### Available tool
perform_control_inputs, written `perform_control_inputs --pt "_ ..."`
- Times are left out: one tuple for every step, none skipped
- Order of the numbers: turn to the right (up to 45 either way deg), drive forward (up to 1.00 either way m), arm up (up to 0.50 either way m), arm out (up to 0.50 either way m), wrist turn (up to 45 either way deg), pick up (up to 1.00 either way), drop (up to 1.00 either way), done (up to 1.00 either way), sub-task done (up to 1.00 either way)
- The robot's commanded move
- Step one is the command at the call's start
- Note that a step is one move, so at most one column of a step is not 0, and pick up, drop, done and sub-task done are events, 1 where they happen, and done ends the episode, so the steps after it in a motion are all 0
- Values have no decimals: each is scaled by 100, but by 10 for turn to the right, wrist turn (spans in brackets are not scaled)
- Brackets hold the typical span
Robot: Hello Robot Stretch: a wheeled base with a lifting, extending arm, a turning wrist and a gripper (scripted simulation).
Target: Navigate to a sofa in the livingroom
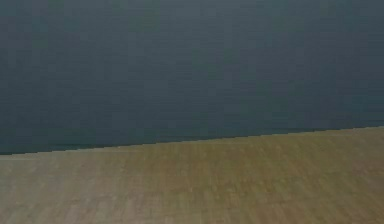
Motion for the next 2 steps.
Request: perform_control_inputs --pt "0 30 0 0 0 0 0 0 0" --pt "-450 0 0 0 0 0 0 0 0"
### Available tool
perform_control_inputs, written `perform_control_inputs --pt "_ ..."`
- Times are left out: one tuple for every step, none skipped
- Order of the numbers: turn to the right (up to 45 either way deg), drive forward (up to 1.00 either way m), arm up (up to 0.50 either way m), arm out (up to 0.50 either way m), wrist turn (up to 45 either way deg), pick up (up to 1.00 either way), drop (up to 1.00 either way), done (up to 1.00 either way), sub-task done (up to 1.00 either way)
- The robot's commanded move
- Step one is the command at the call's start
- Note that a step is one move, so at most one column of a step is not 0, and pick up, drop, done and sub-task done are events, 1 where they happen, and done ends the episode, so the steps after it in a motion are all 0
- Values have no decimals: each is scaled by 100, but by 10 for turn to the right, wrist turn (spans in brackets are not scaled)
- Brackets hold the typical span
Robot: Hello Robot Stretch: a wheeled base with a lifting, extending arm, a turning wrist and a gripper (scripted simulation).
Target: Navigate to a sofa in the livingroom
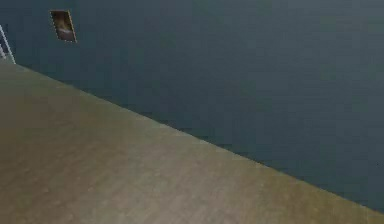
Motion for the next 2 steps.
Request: perform_control_inputs --pt "-150 0 0 0 0 0 0 0 0" --pt "0 50 0 0 0 0 0 0 0"
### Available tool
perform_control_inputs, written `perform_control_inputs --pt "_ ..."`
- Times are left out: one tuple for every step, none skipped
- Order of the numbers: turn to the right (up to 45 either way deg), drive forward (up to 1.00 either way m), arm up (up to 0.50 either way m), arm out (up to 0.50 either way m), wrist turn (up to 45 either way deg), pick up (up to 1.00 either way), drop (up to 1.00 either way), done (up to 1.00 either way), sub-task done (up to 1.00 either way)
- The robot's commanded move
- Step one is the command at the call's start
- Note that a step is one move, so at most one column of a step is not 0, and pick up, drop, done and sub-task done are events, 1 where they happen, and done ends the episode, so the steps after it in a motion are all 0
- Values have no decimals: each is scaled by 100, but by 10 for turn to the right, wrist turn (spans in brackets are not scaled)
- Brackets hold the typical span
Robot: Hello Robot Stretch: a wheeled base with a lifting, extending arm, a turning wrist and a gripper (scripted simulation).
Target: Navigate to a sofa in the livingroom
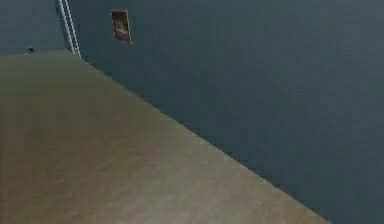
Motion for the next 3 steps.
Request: perform_control_inputs --pt "-330 0 0 0 0 0 0 0 0" --pt "0 20 0 0 0 0 0 0 0" --pt "0 100 0 0 0 0 0 0 0"
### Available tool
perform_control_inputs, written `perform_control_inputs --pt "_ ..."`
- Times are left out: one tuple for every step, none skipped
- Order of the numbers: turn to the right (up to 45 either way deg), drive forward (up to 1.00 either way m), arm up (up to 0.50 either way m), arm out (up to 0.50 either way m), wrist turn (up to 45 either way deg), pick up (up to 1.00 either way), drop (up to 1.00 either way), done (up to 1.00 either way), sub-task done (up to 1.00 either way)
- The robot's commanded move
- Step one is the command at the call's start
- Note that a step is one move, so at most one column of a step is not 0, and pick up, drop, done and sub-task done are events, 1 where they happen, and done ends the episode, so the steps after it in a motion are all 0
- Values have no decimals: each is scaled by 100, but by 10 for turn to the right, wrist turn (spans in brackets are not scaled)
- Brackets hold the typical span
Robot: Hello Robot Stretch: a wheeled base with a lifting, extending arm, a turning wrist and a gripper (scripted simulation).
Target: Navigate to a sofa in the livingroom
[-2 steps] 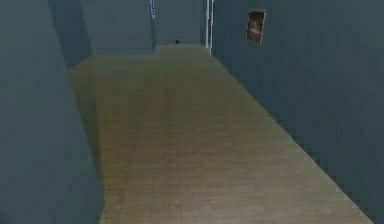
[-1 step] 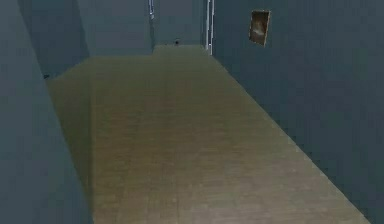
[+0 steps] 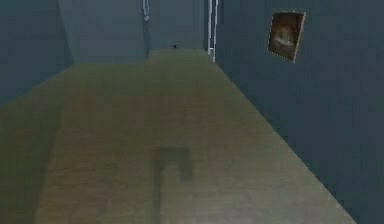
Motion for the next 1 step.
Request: perform_control_inputs --pt "0 100 0 0 0 0 0 0 0"
